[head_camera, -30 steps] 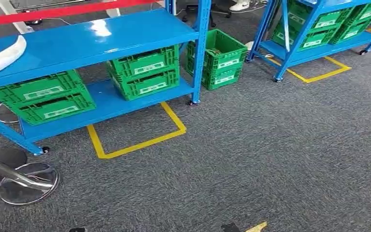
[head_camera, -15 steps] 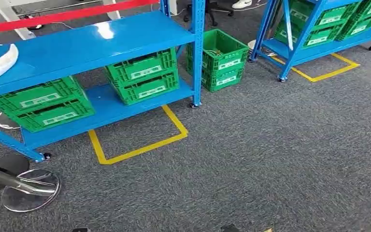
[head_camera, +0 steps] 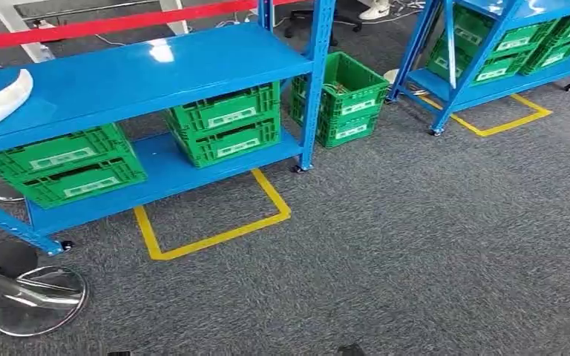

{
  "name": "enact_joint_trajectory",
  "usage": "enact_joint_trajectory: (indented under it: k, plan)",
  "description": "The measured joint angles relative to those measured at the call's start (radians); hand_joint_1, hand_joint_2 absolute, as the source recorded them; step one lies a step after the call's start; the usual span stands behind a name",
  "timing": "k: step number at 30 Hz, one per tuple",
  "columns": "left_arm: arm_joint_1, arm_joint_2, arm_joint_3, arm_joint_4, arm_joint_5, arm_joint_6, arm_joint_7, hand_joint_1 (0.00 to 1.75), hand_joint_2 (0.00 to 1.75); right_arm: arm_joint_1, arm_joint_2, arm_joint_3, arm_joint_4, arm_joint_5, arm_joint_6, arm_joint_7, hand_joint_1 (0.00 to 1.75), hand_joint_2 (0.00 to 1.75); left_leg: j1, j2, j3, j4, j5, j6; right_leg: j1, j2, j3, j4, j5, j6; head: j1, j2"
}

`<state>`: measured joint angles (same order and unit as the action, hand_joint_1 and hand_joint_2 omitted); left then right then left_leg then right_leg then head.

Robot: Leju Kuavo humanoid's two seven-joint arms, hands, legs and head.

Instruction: Take the parts from the cabinet and place them on the table.

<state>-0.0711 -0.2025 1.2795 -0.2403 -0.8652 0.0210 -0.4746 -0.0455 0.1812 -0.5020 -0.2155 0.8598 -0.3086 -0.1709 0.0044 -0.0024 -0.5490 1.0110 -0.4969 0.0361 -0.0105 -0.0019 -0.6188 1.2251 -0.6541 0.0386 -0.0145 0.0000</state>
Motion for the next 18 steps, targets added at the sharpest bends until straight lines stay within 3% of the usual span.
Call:
enact_joint_trajectory:
  k: [1,2,3,4,6,8,11,12,13,14,16,17,18]
  plan:
    - [0.000,-0.001,0.000,0.000,0.000,-0.001,0.000,0.00,0.00,0.002,0.000,-0.001,0.000,0.000,0.000,0.000,0.00,0.00,-0.001,0.000,0.007,0.000,-0.008,0.001,0.000,0.000,-0.054,0.076,-0.021,0.001,0.001,0.000]
    - [0.001,-0.001,0.000,0.000,0.000,-0.002,0.000,0.00,0.00,0.004,0.000,-0.002,0.000,0.002,0.000,0.002,0.00,0.00,-0.002,-0.001,0.016,0.000,-0.015,0.002,0.000,0.000,-0.088,0.112,-0.014,0.002,0.001,0.000]
    - [0.003,-0.001,0.000,0.000,-0.001,-0.003,0.000,0.00,0.00,0.006,0.000,-0.003,0.000,0.003,0.000,0.003,0.00,0.00,-0.003,-0.002,0.028,0.000,-0.024,0.001,0.000,0.000,-0.098,0.100,0.019,0.001,0.001,0.000]
    - [0.004,-0.001,0.000,0.000,-0.002,-0.003,0.000,0.00,0.00,0.008,0.000,-0.003,0.000,0.006,0.000,0.003,0.00,0.00,-0.003,-0.004,0.042,0.000,-0.034,0.001,0.000,0.000,-0.088,0.050,0.071,-0.001,0.001,0.000]
    - [0.003,-0.003,0.000,0.000,-0.004,-0.003,0.000,0.00,0.00,0.009,0.000,-0.005,0.000,0.011,0.000,0.005,0.00,0.00,-0.003,-0.007,0.075,0.000,-0.058,-0.006,0.001,0.000,-0.027,-0.132,0.202,-0.009,0.001,0.000]
    - [0.000,-0.003,0.000,0.000,-0.005,-0.003,0.001,0.00,0.00,0.008,0.000,-0.010,0.000,0.013,0.000,0.007,0.00,0.00,-0.010,-0.010,0.081,0.006,-0.075,-0.019,0.005,0.000,0.009,-0.179,0.181,-0.018,0.003,0.000]
    - [-0.002,-0.004,0.000,0.000,-0.005,-0.003,0.002,0.00,0.00,0.009,0.000,-0.014,0.000,0.015,-0.002,0.008,0.00,0.00,-0.007,-0.007,0.089,-0.011,-0.080,-0.031,0.009,0.004,0.008,-0.178,0.170,-0.035,-0.001,0.000]
    - [-0.003,-0.003,0.000,-0.001,-0.005,-0.003,0.002,0.00,0.00,0.008,0.000,-0.015,0.000,0.016,-0.001,0.008,0.00,0.00,-0.006,-0.007,0.093,-0.008,-0.090,-0.038,0.000,0.003,0.019,-0.189,0.169,-0.039,-0.004,0.000]
    - [-0.005,-0.003,0.000,-0.002,-0.005,-0.003,0.002,0.00,0.00,0.009,0.000,-0.016,0.000,0.016,-0.001,0.008,0.00,0.00,-0.005,-0.005,0.082,0.023,-0.102,-0.045,0.000,0.001,0.029,-0.196,0.165,-0.045,-0.006,0.000]
    - [-0.006,-0.003,0.000,-0.002,-0.005,-0.003,0.002,0.00,0.00,0.009,0.001,-0.017,0.000,0.016,-0.001,0.008,0.00,0.00,-0.004,-0.005,0.048,0.085,-0.129,-0.049,0.000,0.000,0.037,-0.202,0.163,-0.049,-0.010,0.000]
    - [-0.003,-0.003,0.000,-0.002,-0.005,-0.003,0.002,0.00,0.00,0.009,0.001,-0.018,0.000,0.016,-0.001,0.008,0.00,0.00,0.001,-0.005,-0.053,0.250,-0.185,-0.056,0.000,-0.001,0.048,-0.203,0.152,-0.053,-0.008,0.000]
    - [0.000,-0.003,0.000,-0.002,-0.005,-0.003,0.002,0.00,0.00,0.010,0.001,-0.019,0.000,0.016,-0.001,0.008,0.00,0.00,0.003,-0.005,-0.096,0.305,-0.186,-0.058,0.000,0.000,0.057,-0.203,0.145,-0.053,-0.009,0.000]
    - [0.002,-0.003,0.000,-0.002,-0.005,-0.003,0.002,0.00,0.00,0.011,0.001,-0.020,0.000,0.016,-0.001,0.008,0.00,0.00,0.005,-0.005,-0.116,0.309,-0.157,-0.060,0.000,0.002,0.068,-0.203,0.137,-0.052,-0.007,0.000]
